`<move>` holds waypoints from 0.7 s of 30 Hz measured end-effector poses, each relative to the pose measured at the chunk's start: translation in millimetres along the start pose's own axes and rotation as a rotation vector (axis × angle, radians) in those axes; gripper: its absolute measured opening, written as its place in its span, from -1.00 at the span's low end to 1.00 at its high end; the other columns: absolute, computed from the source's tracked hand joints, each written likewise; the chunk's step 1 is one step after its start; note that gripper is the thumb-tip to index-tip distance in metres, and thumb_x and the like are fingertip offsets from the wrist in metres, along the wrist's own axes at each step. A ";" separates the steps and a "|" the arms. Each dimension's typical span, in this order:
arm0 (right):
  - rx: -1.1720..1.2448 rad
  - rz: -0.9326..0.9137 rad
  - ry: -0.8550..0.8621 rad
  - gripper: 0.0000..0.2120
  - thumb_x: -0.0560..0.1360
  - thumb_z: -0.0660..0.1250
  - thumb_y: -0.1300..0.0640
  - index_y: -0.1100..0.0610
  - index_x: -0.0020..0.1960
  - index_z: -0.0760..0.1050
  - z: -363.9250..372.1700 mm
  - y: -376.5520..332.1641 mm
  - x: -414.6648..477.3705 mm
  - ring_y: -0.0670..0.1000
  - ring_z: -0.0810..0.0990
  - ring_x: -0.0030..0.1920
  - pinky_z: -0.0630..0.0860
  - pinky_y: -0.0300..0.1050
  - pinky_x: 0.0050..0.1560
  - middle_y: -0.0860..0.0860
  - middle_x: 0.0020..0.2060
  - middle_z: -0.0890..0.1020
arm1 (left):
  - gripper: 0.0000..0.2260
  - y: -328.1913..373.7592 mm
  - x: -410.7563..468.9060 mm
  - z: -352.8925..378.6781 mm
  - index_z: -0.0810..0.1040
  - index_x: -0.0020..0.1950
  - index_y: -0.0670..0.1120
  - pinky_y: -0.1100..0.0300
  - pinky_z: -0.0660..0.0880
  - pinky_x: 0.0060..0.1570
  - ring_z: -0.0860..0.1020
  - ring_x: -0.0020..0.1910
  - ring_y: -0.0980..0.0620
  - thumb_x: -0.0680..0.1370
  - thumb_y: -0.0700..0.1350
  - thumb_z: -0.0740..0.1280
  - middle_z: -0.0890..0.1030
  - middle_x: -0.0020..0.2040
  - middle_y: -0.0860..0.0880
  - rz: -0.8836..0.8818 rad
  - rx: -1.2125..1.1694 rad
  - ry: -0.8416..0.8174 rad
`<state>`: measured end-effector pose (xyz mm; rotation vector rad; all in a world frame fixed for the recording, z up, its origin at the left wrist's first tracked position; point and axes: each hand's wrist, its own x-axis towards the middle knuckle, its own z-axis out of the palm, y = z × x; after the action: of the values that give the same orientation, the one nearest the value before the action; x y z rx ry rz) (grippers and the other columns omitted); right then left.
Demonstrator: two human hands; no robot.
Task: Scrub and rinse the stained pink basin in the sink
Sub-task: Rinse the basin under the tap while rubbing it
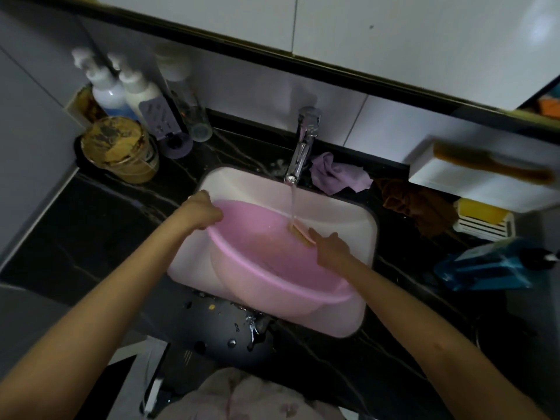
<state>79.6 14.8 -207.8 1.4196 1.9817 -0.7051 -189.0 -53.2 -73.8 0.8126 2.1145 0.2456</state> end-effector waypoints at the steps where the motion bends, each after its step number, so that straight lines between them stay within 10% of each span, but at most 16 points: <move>1: -0.040 0.002 -0.013 -0.25 0.55 0.20 0.18 -0.15 0.53 -0.19 0.9 0.3 -1.4 0.20 0.48 0.22 0.46 -0.02 0.09 0.23 0.33 0.34 | -0.34 0.3 -8.4 0.4 0.14 0.50 -0.17 0.05 0.56 -0.13 0.53 0.03 -0.15 0.47 -0.15 0.37 0.37 0.33 -0.21 0.011 0.009 0.000; 4: 0.002 0.005 -0.116 -0.28 0.57 0.14 0.24 -0.03 0.54 -0.22 1.6 -0.7 -11.9 0.21 0.50 0.19 0.47 0.02 0.11 0.26 0.31 0.41 | -0.18 -2.0 -36.1 7.3 -0.02 0.54 -0.11 0.16 0.46 -0.40 0.52 -0.22 -0.07 0.45 -0.08 0.43 0.43 0.24 -0.27 0.042 -0.019 -0.078; 7: -0.001 -0.095 -0.217 -0.38 0.54 0.13 0.31 0.15 0.53 -0.02 5.4 -12.8 -35.2 0.17 0.54 0.03 0.45 -0.11 -0.27 0.29 0.22 0.48 | -0.07 0.4 -49.8 8.1 -0.21 0.55 -0.08 0.06 0.50 -0.01 0.46 0.18 -0.19 0.45 -0.14 0.42 0.16 0.47 -0.24 0.062 0.209 0.031; 11: -0.127 -0.329 -0.346 -0.57 0.59 0.10 0.08 0.11 0.45 0.24 19.2 -32.7 -49.5 0.17 0.55 0.10 0.46 -0.05 -0.01 0.20 0.20 0.52 | -0.39 12.5 -34.0 -5.2 0.14 0.46 -0.24 -0.02 0.41 0.09 0.43 0.24 -0.25 0.46 -0.29 0.32 0.34 0.34 -0.28 0.039 0.234 0.213; 13: -0.018 -0.343 -0.441 -0.56 0.57 0.07 -0.11 -0.01 0.41 0.29 18.0 -34.1 -48.6 0.11 0.55 -0.20 0.43 -0.11 -0.28 0.18 -0.07 0.59 | -0.52 18.2 -27.1 -7.6 0.26 0.38 -0.28 0.01 0.41 -0.01 0.46 0.18 -0.25 0.47 -0.30 0.28 0.42 0.26 -0.28 0.053 0.285 0.257; 16: 0.146 -0.228 -0.565 -0.65 0.49 0.15 0.11 0.02 0.27 0.44 1.2 -23.4 -37.6 -0.05 0.28 -0.48 0.19 -0.24 -0.51 0.04 -0.39 0.40 | -0.59 20.8 -22.7 -7.0 0.32 0.34 -0.27 0.06 0.35 -0.12 0.49 0.14 -0.24 0.49 -0.28 0.26 0.47 0.19 -0.26 0.068 0.353 0.321; 21: 0.322 -0.163 -0.290 -0.57 0.55 0.25 -0.09 0.18 0.28 0.49 -10.7 -24.6 9.5 0.17 0.53 0.19 0.42 -0.08 0.13 0.12 0.14 0.57 | -0.60 16.3 -18.8 -9.5 0.36 0.31 -0.27 0.14 0.32 -0.14 0.50 0.06 -0.20 0.47 -0.30 0.27 0.52 0.12 -0.25 0.112 0.396 0.326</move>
<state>52.0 21.4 -205.5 1.2507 1.8239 -1.2756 -180.4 -51.4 -48.6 1.1907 2.4685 0.0143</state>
